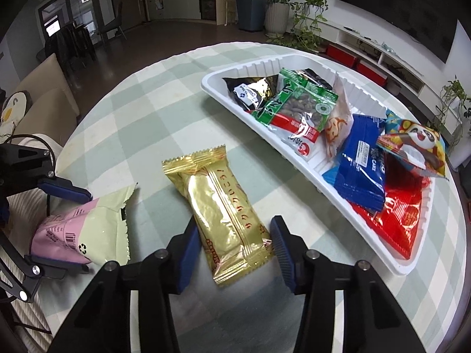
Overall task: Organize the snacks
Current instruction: 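Grasp the pink-and-cream packet with left tool while right tool grasps the gold packet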
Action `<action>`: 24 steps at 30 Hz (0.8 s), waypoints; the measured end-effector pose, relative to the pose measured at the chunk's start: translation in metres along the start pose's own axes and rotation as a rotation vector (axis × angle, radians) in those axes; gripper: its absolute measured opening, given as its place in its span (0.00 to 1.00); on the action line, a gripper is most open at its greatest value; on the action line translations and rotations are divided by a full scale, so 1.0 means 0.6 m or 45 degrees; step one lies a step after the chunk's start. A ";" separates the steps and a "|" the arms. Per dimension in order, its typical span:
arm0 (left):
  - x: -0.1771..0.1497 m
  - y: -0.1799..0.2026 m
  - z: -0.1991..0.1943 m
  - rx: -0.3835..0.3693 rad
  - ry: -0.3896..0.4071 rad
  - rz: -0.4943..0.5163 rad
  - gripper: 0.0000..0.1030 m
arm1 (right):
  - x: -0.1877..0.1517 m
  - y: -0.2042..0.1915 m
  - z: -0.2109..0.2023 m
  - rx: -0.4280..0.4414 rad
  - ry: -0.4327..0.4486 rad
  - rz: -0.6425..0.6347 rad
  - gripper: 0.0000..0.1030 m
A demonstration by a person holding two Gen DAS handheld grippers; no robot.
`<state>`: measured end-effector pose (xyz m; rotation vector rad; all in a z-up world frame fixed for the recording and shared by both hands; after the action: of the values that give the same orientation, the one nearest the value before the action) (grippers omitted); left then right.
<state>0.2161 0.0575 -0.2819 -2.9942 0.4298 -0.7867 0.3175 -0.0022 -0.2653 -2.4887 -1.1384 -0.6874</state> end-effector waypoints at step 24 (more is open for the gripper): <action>0.013 -0.019 -0.003 -0.069 0.001 -0.127 0.39 | -0.027 0.015 -0.030 0.118 0.073 0.206 0.46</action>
<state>0.2244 0.0662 -0.2757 -3.0871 0.3084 -0.7959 0.3097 -0.0263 -0.2600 -2.4334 -0.9156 -0.6412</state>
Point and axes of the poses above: each gripper's, at about its wrist camera, not at the fingertips, and z roughly the way its jaws point, y to its right, x to its top, the point moved 10 cm from there along z, roughly the way its jaws point, and after that the axes turned 10 degrees about x, right-handed, at the moved point
